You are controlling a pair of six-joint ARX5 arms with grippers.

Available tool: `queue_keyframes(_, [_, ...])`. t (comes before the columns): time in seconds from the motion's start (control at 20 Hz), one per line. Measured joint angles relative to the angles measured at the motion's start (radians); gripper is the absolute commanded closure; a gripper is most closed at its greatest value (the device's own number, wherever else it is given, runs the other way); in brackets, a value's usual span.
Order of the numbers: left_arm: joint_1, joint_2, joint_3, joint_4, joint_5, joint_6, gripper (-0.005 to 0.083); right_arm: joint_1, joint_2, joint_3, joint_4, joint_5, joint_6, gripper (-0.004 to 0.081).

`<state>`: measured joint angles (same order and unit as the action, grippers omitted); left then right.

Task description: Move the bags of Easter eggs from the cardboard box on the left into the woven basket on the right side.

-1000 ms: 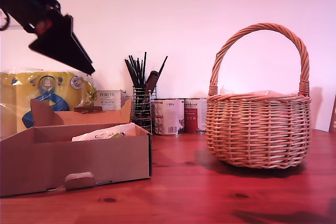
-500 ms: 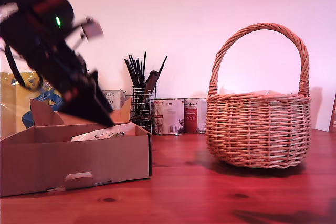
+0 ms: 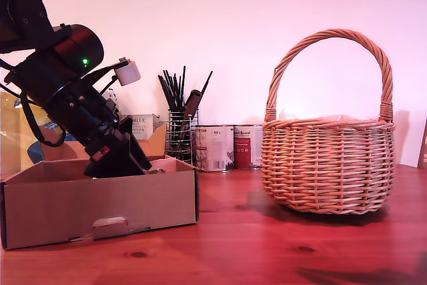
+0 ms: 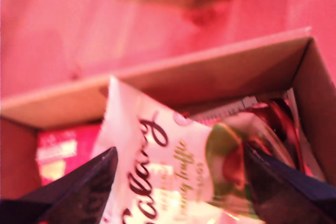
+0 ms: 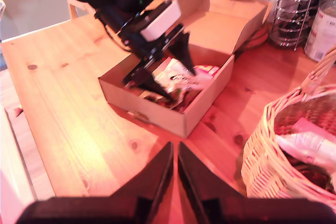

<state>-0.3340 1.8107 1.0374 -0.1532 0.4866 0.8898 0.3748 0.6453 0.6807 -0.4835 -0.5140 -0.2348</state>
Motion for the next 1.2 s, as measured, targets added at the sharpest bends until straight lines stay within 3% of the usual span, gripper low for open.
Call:
queue_keyframes(0.5, [0.001, 0.043, 0.019, -0.069, 0.018, -0.026, 0.0093, 0.000, 0.000, 0.000, 0.001, 0.000, -0.001, 0.0783])
queue_keyframes(0.75, [0.000, 0.053, 0.035, -0.114, 0.005, -0.035, 0.0433, 0.000, 0.000, 0.000, 0.002, 0.000, -0.001, 0.0783])
queue_keyframes(0.85, [0.000, 0.058, 0.035, -0.124, -0.002, -0.034, 0.0527, 0.000, 0.000, 0.000, 0.002, 0.000, -0.001, 0.0783])
queue_keyframes(1.0, [0.000, 0.063, 0.035, -0.129, -0.002, -0.034, 0.0614, 0.000, 0.000, 0.000, 0.002, 0.000, -0.001, 0.0783])
queue_keyframes(1.2, [0.000, 0.063, 0.038, -0.134, 0.000, -0.034, 0.0667, 0.000, 0.000, 0.000, 0.002, 0.000, -0.001, 0.0783])
